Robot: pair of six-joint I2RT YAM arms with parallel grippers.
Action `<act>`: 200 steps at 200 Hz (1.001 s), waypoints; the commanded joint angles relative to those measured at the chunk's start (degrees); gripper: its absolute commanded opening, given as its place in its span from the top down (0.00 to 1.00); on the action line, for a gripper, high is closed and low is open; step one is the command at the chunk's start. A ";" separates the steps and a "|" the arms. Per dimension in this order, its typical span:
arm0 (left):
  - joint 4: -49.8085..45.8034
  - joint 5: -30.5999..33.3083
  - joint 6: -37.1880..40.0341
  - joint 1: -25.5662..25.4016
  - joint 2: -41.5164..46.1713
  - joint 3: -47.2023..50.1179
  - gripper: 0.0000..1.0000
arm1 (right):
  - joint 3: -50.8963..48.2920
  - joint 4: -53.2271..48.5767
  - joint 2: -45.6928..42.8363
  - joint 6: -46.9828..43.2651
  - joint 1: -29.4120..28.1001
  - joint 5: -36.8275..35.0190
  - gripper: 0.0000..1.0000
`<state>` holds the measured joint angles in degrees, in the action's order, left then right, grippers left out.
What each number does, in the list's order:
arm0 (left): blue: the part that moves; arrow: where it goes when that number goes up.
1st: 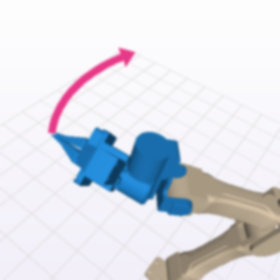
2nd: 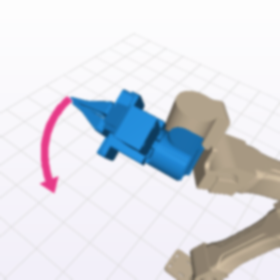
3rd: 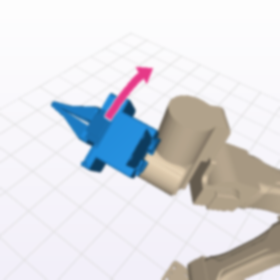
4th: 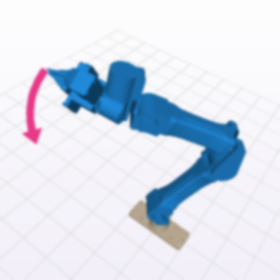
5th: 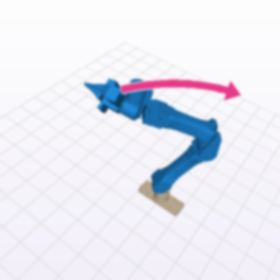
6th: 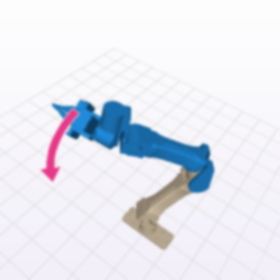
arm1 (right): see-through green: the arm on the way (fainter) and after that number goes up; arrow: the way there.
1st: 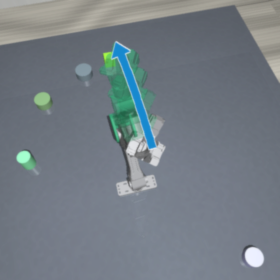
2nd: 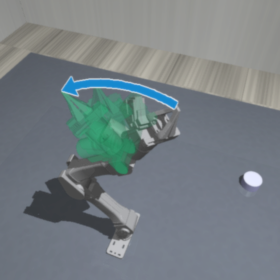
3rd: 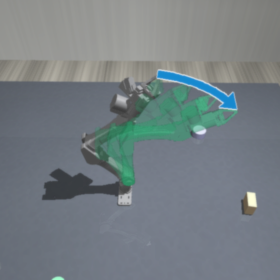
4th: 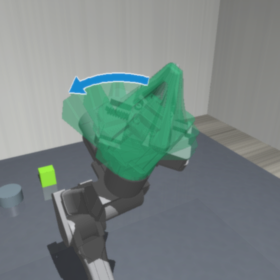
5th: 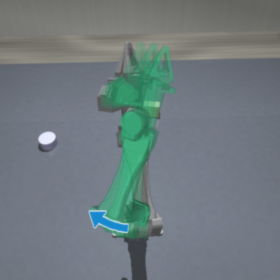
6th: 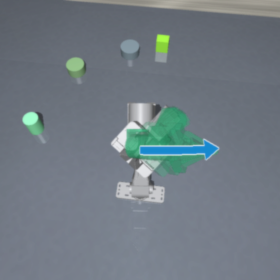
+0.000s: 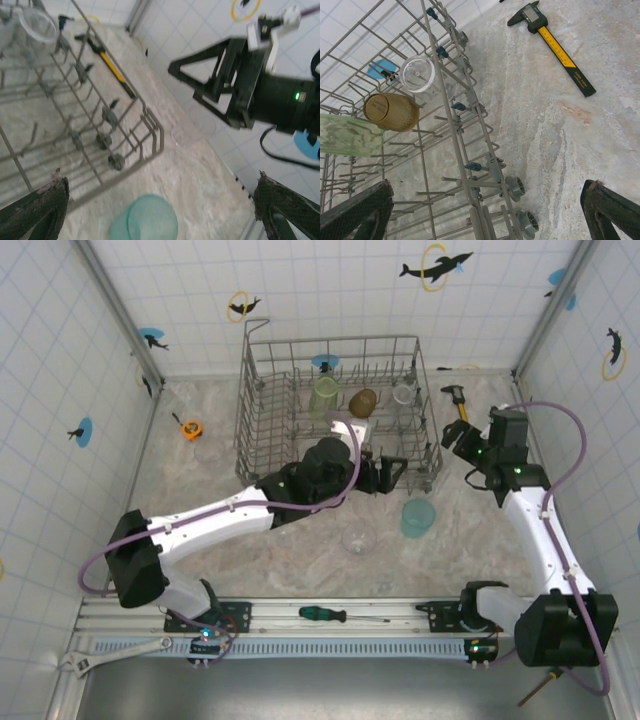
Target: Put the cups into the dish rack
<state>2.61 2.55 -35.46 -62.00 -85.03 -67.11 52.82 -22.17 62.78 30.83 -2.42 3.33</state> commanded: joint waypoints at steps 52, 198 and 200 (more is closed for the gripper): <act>-9.13 -1.06 -6.48 -6.19 -7.76 -1.67 0.02 | 1.99 -5.27 -3.09 -1.18 -0.37 -0.01 0.00; -23.90 -1.17 -10.19 -6.32 -25.85 -17.93 0.03 | -2.15 -3.84 -6.32 -1.81 -0.49 -2.99 0.00; -24.35 -0.99 -10.05 -6.30 -26.23 -18.46 0.03 | -2.05 -3.82 -6.30 -1.93 -0.42 -2.92 0.00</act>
<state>-16.56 0.89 -45.52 -68.20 -107.90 -80.90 52.31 -26.83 58.19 29.34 -2.63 1.54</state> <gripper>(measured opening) 0.973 0.998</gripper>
